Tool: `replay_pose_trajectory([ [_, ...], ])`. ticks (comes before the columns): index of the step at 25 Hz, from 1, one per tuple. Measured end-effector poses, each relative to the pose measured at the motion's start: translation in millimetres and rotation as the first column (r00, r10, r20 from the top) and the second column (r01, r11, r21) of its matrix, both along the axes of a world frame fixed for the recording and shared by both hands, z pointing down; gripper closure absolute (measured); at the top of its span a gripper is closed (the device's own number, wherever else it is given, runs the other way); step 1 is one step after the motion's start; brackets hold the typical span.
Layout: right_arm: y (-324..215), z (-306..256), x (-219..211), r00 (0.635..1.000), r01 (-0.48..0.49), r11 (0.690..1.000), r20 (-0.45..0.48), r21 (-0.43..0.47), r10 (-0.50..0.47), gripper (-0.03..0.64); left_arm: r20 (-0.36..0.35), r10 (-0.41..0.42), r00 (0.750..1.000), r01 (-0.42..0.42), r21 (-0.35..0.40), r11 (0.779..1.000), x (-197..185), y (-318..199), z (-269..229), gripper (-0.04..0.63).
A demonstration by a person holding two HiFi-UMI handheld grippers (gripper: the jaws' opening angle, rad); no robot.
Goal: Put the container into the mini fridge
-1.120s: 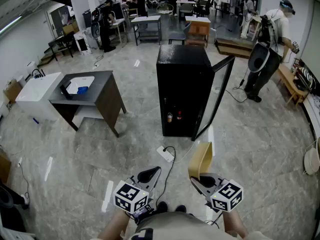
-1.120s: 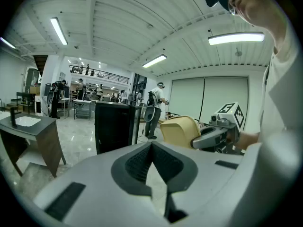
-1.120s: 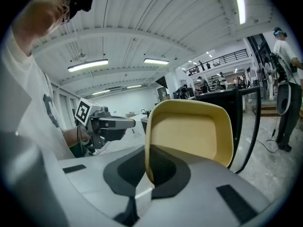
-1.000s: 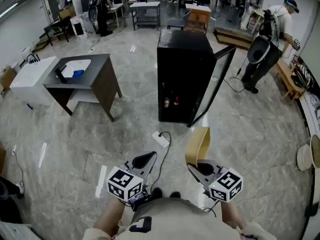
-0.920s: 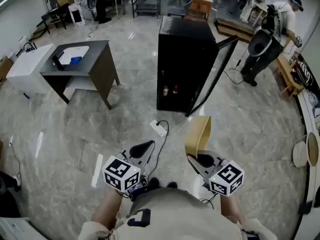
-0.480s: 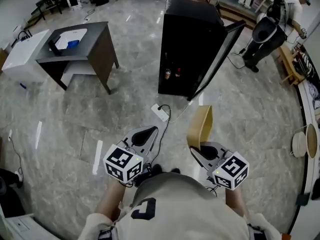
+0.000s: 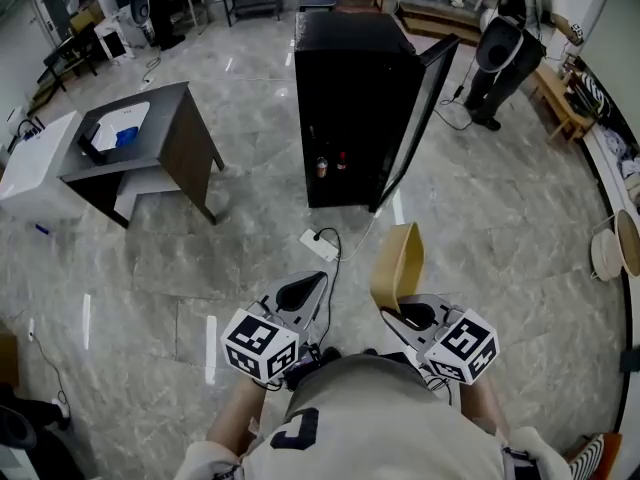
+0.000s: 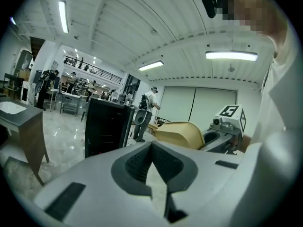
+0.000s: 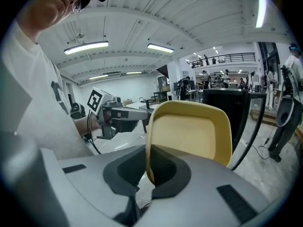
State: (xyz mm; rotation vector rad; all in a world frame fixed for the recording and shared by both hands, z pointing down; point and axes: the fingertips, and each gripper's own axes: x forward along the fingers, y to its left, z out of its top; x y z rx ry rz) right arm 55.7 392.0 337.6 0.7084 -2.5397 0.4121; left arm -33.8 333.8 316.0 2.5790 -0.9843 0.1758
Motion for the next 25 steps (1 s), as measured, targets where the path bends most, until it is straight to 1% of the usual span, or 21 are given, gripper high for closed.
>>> replay_pose_trajectory([
  [4,-4.3,5.1,0.9,1.000,-0.018,1.000,-0.024,0.008,0.018,0.586,0.006,0.034,0.999,-0.034,-0.025,0.999,8.6,-6.9,9.2,0.538],
  [9,-20.0,3.2,18.6,1.000,0.005,1.000,-0.019,0.021,-0.004,0.586,0.020,0.035,0.999,-0.035,-0.022,0.999,31.5,-21.5,3.8,0.538],
  [15,-38.9,-1.9,56.4,0.998,0.065,0.998,0.025,0.018,-0.065,0.586,0.050,0.004,0.999,-0.002,-0.034,0.999,75.4,-38.4,-2.8,0.538],
  [19,-53.3,1.5,88.9,0.994,0.101,0.995,0.044,0.023,-0.102,0.586,0.071,-0.024,0.997,0.026,-0.024,0.999,106.5,-52.7,-3.6,0.538],
  [25,-71.7,9.6,125.5,0.986,0.149,0.988,0.065,0.034,-0.151,0.586,0.099,-0.084,0.992,0.086,-0.018,0.996,132.8,-66.5,0.5,0.538],
])
